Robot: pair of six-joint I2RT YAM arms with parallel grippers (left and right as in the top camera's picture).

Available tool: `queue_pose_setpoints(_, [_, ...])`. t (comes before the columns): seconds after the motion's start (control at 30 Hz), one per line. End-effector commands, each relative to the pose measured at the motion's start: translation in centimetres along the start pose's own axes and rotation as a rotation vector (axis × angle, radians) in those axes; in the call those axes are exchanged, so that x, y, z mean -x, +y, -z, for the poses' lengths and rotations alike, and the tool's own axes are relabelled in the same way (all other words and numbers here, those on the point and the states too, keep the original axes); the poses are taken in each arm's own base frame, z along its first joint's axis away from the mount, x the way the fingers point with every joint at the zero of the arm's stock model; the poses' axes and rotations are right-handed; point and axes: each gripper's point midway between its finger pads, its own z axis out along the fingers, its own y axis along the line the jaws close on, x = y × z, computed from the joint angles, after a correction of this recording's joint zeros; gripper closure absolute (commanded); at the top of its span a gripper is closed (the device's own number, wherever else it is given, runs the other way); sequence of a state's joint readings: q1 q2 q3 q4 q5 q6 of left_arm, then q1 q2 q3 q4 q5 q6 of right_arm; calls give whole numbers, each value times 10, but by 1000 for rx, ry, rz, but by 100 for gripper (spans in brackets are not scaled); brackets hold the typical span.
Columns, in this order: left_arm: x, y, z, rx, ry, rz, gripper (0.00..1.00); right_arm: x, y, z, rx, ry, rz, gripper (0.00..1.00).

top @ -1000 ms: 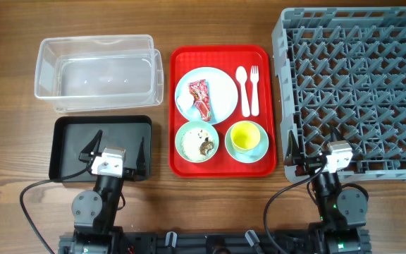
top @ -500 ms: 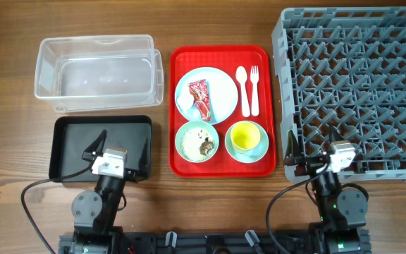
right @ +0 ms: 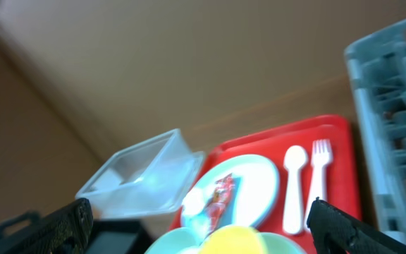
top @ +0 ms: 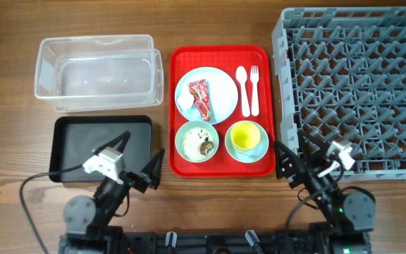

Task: Sort waste into correct bins and load items into the dishwasher rack
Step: 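Move the left gripper to the yellow cup and grasp it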

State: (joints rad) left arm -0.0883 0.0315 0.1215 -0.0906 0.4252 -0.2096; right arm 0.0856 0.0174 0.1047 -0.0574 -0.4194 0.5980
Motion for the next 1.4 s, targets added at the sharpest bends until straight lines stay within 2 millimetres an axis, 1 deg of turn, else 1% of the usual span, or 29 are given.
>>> queue_pose_setpoints(0.0, [69, -29, 13, -42, -66, 32, 0, 30, 47, 11, 107, 23, 18, 0])
queue_pose_setpoints(0.07, [97, -38, 16, -29, -25, 52, 0, 42, 58, 13, 79, 74, 29, 0])
queue_pose_setpoints(0.1, [107, -41, 15, -20, 4, 66, 0, 47, 62, 14, 65, 101, 41, 1])
queue_pose_setpoints(0.17, [125, -44, 12, 2, 73, 97, 0, 55, 67, 14, 32, 157, 60, 0])
queue_pose_setpoints(0.27, [147, -46, 2, 42, 200, 156, 0, 72, 78, 12, -16, 255, 86, 0])
queue_pose_setpoints(0.33, [159, -46, -6, 66, 278, 195, 0, 84, 85, 9, -44, 317, 88, 0])
queue_pose_setpoints(0.37, [167, -48, -13, 65, 330, 222, 0, 93, 90, 7, -64, 370, 95, 0])
queue_pose_setpoints(0.47, [174, -49, -23, 65, 392, 271, 0, 104, 98, 2, -66, 431, 89, 0])
queue_pose_setpoints(0.5, [174, -54, -25, 41, 415, 319, 0, 105, 103, -1, -45, 453, 75, 0])
queue_pose_setpoints(0.6, [170, -72, -29, -67, 472, 402, 0, 103, 117, -7, 35, 509, 38, 0])
queue_pose_setpoints(0.67, [167, -77, -32, -102, 497, 421, 0, 100, 115, -11, 53, 527, 73, 0])
queue_pose_setpoints(0.77, [157, -74, -32, -91, 539, 437, 1, 92, 106, -13, 23, 564, 72, 0])
queue_pose_setpoints(0.8, [153, -74, -31, -84, 556, 443, 0, 91, 101, -13, -1, 570, 64, 0])
queue_pose_setpoints(0.9, [135, -68, -27, -10, 622, 451, 1, 85, 76, -11, -151, 595, 12, 0])
queue_pose_setpoints(0.97, [119, -61, -21, 76, 676, 429, 1, 78, 57, -4, -273, 619, -21, 0])
queue_pose_setpoints(1.03, [104, -60, -16, 128, 736, 392, 0, 73, 44, 4, -359, 640, -43, 0])
queue_pose_setpoints(1.1, [92, -65, -15, 148, 791, 364, 1, 65, 38, 13, -403, 675, -56, 0])
queue_pose_setpoints(1.2, [74, -81, -25, 156, 855, 343, 1, 54, 28, 29, -500, 721, -115, 0])
queue_pose_setpoints(1.3, [52, -82, -39, 244, 904, 273, 2, 52, 25, 33, -524, 732, -114, 0])
queue_pose_setpoints(1.37, [30, -94, -54, 241, 959, 211, 9, 55, 25, 28, -513, 716, -103, 0])
